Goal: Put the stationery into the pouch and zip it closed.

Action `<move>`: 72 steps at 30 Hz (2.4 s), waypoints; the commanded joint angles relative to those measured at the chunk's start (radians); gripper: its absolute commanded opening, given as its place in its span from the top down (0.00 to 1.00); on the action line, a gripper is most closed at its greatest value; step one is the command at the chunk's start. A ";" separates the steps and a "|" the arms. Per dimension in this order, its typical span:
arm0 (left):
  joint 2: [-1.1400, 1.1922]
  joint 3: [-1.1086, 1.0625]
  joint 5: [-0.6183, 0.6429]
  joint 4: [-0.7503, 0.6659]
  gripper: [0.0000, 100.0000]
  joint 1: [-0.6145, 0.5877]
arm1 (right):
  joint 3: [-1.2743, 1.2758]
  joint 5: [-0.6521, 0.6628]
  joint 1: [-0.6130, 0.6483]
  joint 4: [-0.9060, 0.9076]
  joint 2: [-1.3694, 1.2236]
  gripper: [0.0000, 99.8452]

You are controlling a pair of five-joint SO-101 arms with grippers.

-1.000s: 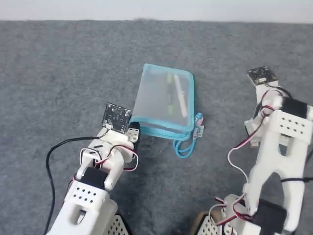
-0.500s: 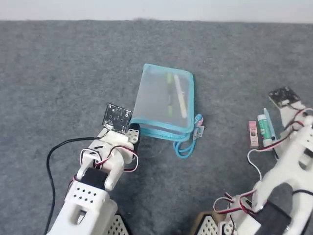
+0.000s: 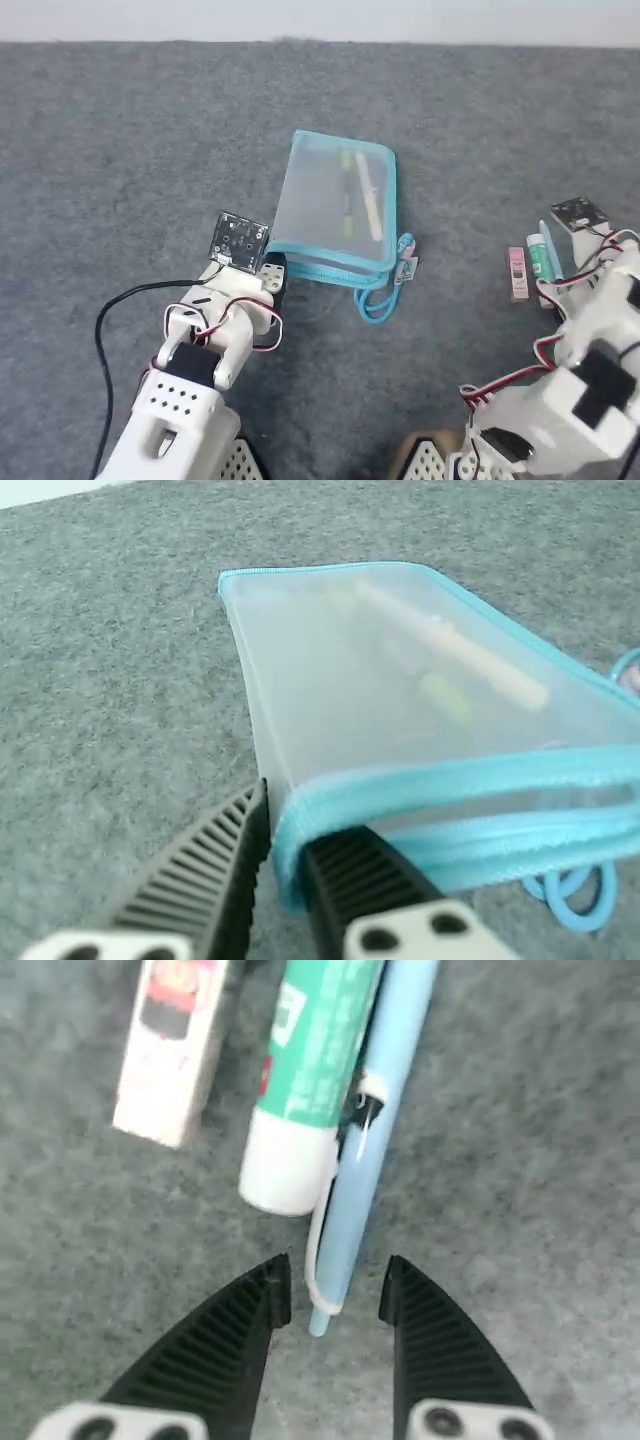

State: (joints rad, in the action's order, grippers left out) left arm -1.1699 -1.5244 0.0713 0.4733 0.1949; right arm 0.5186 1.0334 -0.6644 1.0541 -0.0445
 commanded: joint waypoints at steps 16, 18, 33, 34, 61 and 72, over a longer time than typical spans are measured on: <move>0.002 -0.001 0.009 -0.028 0.99 -0.011 | -0.071 -0.012 -0.002 -0.018 -0.191 0.95; 0.002 -0.001 0.009 -0.028 0.99 -0.011 | -0.071 -0.014 -0.002 -0.018 -0.186 1.00; 0.002 0.001 0.009 -0.034 0.99 -0.009 | -0.241 -0.203 0.085 0.341 0.252 0.99; 0.002 0.001 0.009 -0.034 0.99 -0.009 | -0.239 -0.204 0.104 0.378 0.294 0.99; 0.002 0.002 0.009 -0.068 0.99 -0.002 | 0.118 -0.413 1.116 0.650 0.794 0.99; 0.002 0.002 0.009 -0.068 0.99 -0.002 | -0.124 -0.664 1.113 0.607 0.455 0.99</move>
State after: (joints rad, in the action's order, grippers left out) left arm -1.1699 -1.5428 0.0713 0.4457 0.1918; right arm 0.5585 0.4841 0.4480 1.6755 0.4956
